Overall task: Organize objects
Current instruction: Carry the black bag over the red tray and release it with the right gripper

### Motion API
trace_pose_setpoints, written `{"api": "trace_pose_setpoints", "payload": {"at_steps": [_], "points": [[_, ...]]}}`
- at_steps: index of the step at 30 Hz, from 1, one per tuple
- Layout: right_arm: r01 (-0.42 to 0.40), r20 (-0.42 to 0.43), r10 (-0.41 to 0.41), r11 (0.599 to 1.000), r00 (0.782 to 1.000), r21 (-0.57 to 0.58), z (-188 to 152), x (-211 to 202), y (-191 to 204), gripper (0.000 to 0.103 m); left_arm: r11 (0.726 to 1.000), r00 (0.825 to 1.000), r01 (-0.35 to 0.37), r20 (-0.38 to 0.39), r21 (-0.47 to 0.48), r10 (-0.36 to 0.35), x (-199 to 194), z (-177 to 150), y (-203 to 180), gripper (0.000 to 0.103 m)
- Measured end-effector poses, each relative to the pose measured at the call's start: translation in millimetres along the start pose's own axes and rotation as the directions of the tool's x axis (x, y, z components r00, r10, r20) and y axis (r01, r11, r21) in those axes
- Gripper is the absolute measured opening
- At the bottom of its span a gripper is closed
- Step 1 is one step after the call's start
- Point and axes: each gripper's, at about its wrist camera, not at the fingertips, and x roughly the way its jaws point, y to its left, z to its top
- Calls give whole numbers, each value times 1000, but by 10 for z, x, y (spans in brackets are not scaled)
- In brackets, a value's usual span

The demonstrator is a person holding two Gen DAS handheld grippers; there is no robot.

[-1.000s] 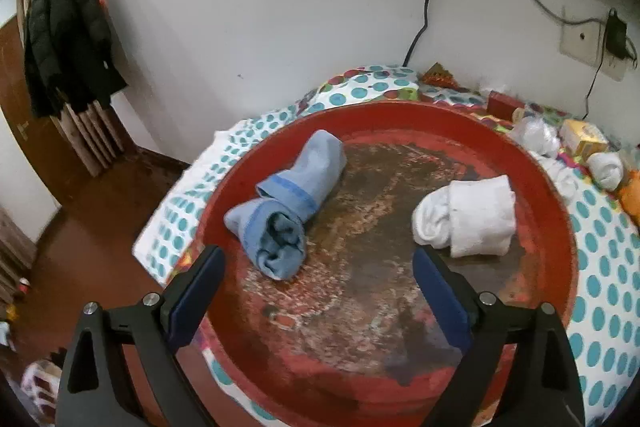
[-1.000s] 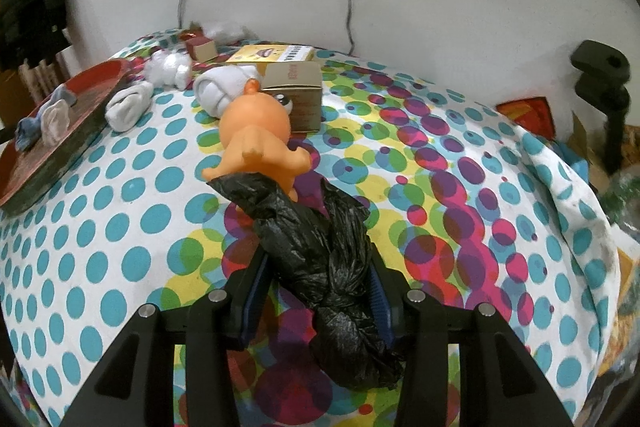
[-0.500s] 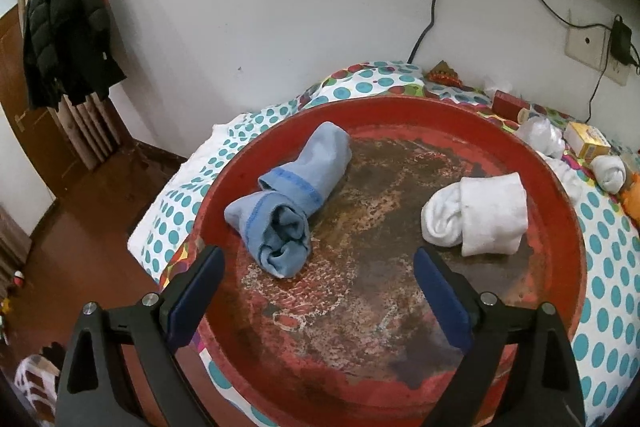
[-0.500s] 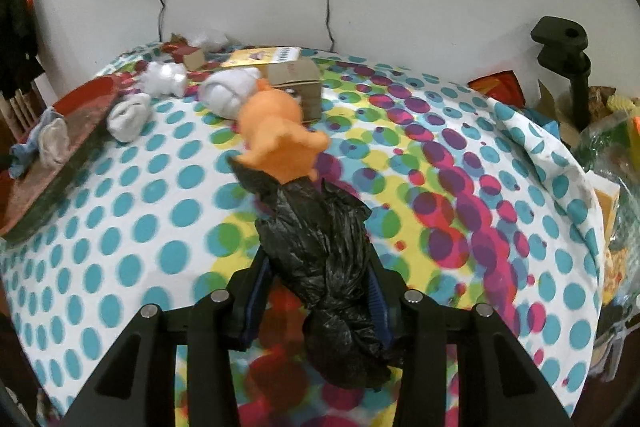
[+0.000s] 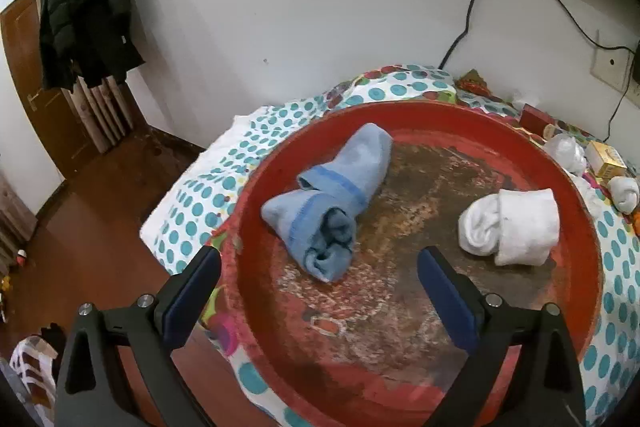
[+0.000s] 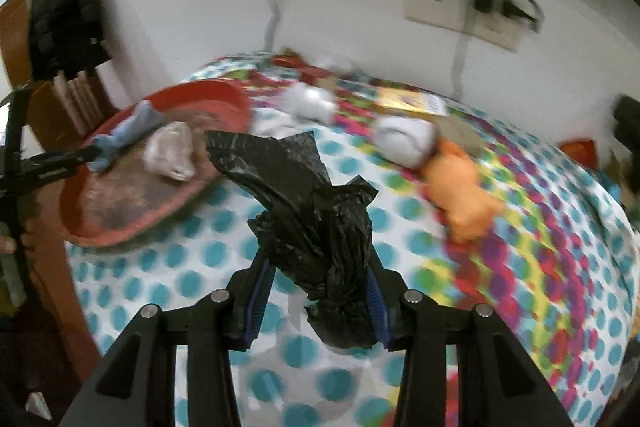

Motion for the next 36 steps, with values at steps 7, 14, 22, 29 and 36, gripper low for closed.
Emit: {"api": "trace_pose_setpoints", "payload": {"at_steps": [7,14,22,29,36], "points": [[-102,13,103,993,995,-53,308,58,541,44,999,1000,-5,-16,-47,4,51,30,177,100],[-188,-2,189,976,982,-112,540,237,1085,44,996,1000,-17,-20,-91,15,76,45,344,101],[-256,-45,253,953,967,-161,651,546,1632,44,989,1000,-28,-18,-145,26,80,61,537,101],[-260,-94,247,951,964,-168,713,880,1897,44,977,999,-11,-32,-212,4,126,63,698,101],[-202,-115,184,963,976,-181,776,1094,1937,45,967,999,12,-45,-253,-24,176,41,747,101]]}}
